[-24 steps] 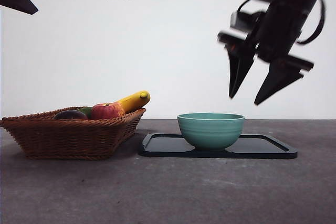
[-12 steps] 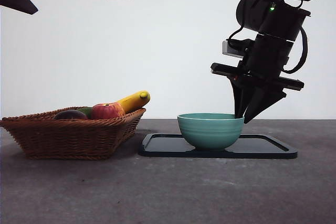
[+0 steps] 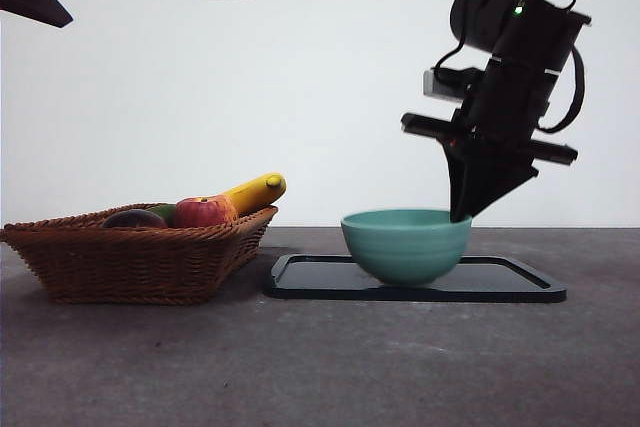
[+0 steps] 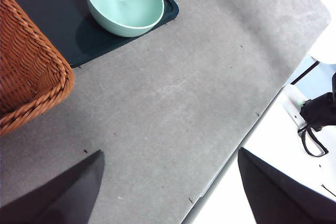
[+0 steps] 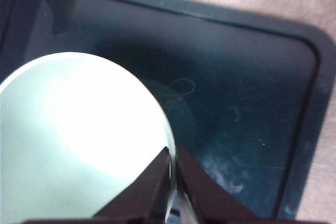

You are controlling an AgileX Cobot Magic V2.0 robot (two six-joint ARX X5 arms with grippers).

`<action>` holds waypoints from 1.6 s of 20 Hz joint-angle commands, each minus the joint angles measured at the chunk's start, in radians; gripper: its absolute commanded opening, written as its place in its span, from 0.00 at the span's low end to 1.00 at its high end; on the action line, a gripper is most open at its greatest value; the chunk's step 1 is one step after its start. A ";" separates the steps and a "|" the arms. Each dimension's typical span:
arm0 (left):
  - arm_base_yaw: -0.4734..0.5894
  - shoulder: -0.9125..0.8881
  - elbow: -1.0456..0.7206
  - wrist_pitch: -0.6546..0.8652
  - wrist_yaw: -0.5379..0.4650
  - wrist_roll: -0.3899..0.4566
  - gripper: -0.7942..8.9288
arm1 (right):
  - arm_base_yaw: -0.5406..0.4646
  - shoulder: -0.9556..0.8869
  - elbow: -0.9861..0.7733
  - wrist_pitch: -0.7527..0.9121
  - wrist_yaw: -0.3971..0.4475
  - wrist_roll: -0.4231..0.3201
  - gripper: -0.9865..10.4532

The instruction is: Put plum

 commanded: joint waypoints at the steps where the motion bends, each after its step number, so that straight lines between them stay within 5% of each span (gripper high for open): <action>1: -0.003 0.005 0.023 0.004 0.006 0.012 0.50 | 0.009 -0.069 0.027 -0.011 0.001 -0.010 0.09; 12: -0.003 0.005 0.023 0.004 0.006 0.012 0.50 | 0.156 -0.421 -0.035 -0.230 0.001 -0.027 0.09; 21: -0.003 0.005 0.023 0.003 0.006 0.012 0.50 | 0.319 -0.506 -0.327 -0.104 0.057 0.052 0.09; 32: -0.003 0.005 0.023 0.004 0.006 0.012 0.50 | 0.324 -0.484 -0.515 0.081 0.053 0.094 0.09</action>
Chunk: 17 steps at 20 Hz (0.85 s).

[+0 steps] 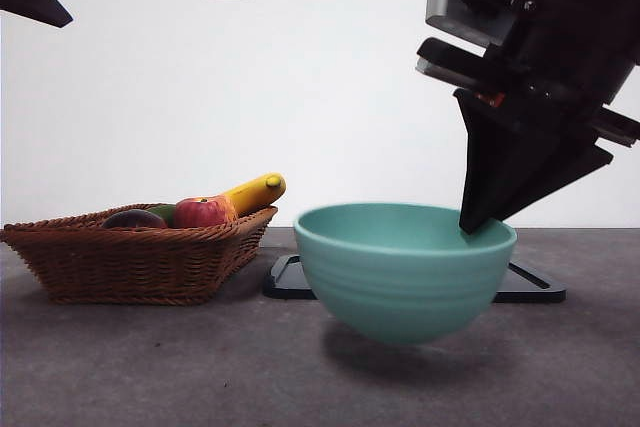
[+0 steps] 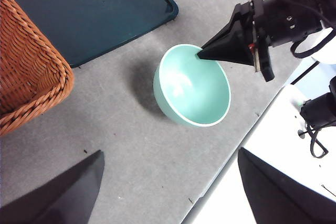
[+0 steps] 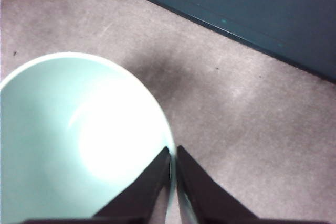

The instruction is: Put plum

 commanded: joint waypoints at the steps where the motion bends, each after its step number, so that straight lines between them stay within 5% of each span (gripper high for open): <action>1: -0.003 0.005 0.023 0.004 0.006 0.012 0.50 | 0.009 0.037 -0.001 0.007 0.000 0.013 0.09; 10: -0.003 0.005 0.023 0.003 0.006 0.012 0.50 | 0.009 0.072 -0.001 0.006 0.000 0.014 0.10; 13: -0.003 0.005 0.023 0.003 0.006 0.012 0.50 | 0.009 0.072 -0.001 0.006 0.000 0.023 0.27; 17: -0.003 0.005 0.023 0.003 0.006 0.012 0.50 | 0.009 0.039 0.006 0.005 0.003 0.037 0.32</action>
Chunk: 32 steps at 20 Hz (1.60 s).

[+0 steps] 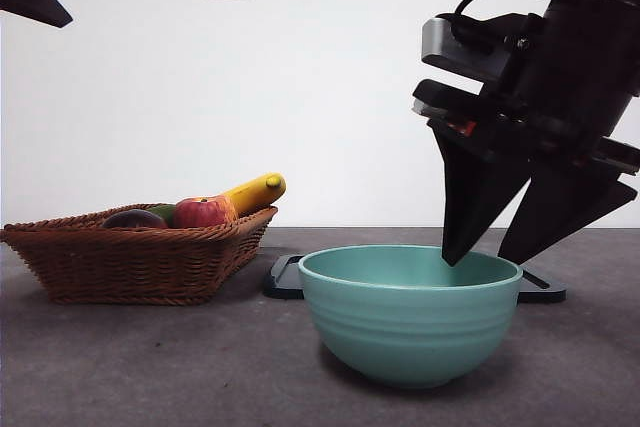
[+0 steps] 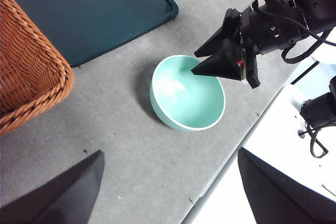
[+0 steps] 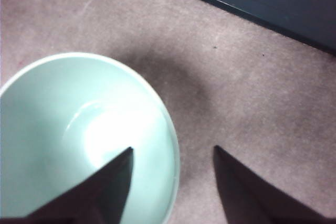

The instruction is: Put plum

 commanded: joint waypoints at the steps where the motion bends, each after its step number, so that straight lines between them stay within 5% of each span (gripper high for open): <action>1: -0.003 0.005 0.023 0.003 0.006 0.012 0.50 | 0.009 -0.033 0.015 0.002 0.010 0.014 0.32; 6: -0.003 0.005 0.023 -0.001 0.006 0.012 0.50 | 0.008 -0.213 0.065 -0.057 0.015 0.000 0.32; 14: -0.003 0.005 0.023 -0.026 0.006 0.008 0.50 | 0.009 -0.524 0.081 -0.221 -0.254 -0.001 0.32; 28: -0.003 0.005 0.023 -0.027 0.006 0.005 0.50 | 0.009 -0.585 0.081 -0.319 -0.256 -0.013 0.32; 30: -0.003 0.005 0.023 -0.027 0.006 0.005 0.40 | 0.009 -0.585 0.081 -0.319 -0.255 -0.013 0.29; 32: -0.003 0.005 0.023 -0.026 0.006 0.005 0.16 | 0.009 -0.585 0.081 -0.319 -0.255 -0.021 0.11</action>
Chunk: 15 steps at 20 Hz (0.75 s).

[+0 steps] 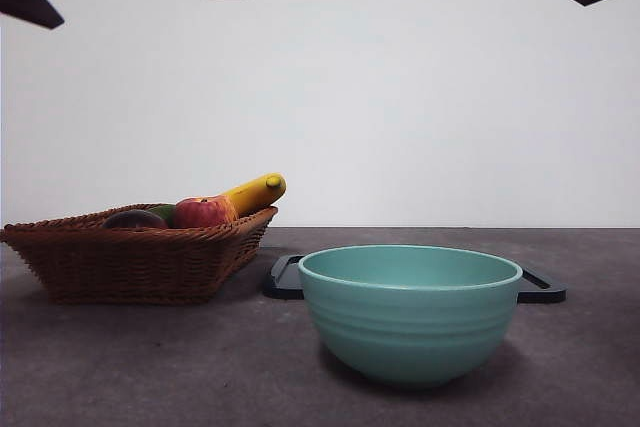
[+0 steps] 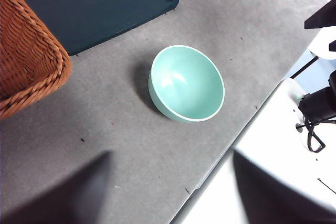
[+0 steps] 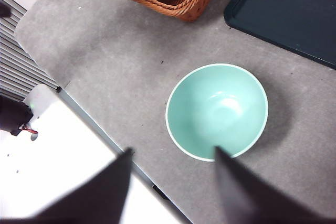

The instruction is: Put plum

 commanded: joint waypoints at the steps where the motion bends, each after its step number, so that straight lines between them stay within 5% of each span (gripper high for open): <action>1: -0.003 0.005 0.023 0.010 0.006 0.005 0.09 | 0.009 0.006 0.016 0.008 0.001 -0.026 0.09; 15: -0.003 0.005 0.023 0.010 0.006 0.005 0.09 | 0.009 0.006 0.016 0.010 0.000 -0.036 0.09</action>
